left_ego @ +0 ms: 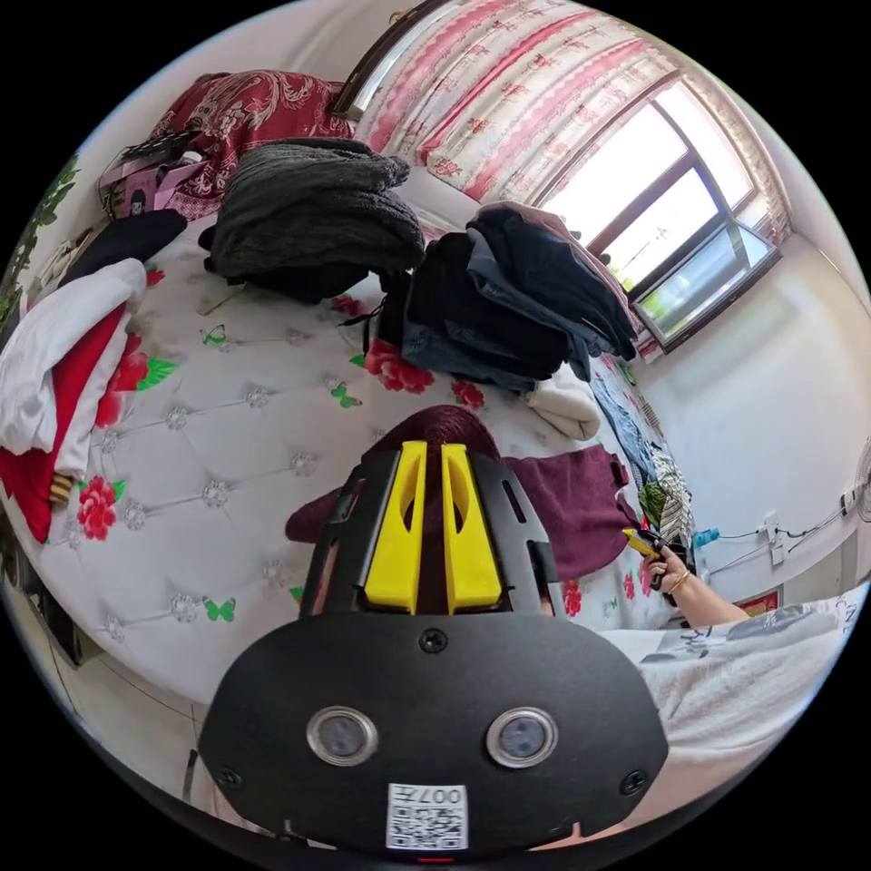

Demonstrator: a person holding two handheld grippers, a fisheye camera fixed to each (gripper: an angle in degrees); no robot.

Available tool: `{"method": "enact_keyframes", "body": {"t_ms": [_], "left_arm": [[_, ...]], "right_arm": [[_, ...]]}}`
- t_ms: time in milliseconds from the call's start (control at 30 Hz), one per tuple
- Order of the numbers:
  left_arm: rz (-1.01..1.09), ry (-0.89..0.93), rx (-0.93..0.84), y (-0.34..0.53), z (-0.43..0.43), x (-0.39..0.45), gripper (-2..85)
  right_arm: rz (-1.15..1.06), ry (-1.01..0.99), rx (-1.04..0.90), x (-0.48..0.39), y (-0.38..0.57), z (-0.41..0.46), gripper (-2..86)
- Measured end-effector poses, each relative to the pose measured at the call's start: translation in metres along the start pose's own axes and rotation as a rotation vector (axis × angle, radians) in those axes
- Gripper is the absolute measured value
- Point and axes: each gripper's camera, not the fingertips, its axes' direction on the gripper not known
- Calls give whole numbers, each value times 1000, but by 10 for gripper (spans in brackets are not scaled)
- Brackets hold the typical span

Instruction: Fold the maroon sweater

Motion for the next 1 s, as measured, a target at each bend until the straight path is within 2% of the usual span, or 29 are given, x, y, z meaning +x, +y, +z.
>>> {"method": "enact_keyframes", "body": {"t_ms": [67,167,300,433,567,667,767,800,833,933,1000], "left_arm": [[7,-1,14,-31,5,5,1],[96,77,139,-90,-19,35,-1],[259,190,352,-127,-101,89,-3],[416,209,485,-84,-182,104,-2],[415,82,432,-12,-212,78,-1],[246,-64,289,53,-204,22,0],[-1,-208,-6,107,-157,-59,-1],[-146,-276,-114,129,-140,-94,-3],[-284,-305,-151,153,-134,-122,-6],[-520,-296,-120,197,-142,-154,-8],[-573,-312,-76,209,-149,-154,-9]], "right_arm": [[-45,-68,55,-27,-12,-17,1],[-152,-223,195,-84,-20,-62,-2],[-414,-347,364,-169,6,-132,-3],[-732,-229,434,-229,79,-182,-2],[-836,-72,371,-213,157,-176,-1],[-762,77,158,-171,196,-112,5],[-568,187,-56,-114,223,-16,19],[-540,205,-93,-104,228,1,22],[-509,234,-141,-91,238,26,28],[-463,291,-81,-80,245,38,39],[-435,312,2,-76,239,25,43]]}}
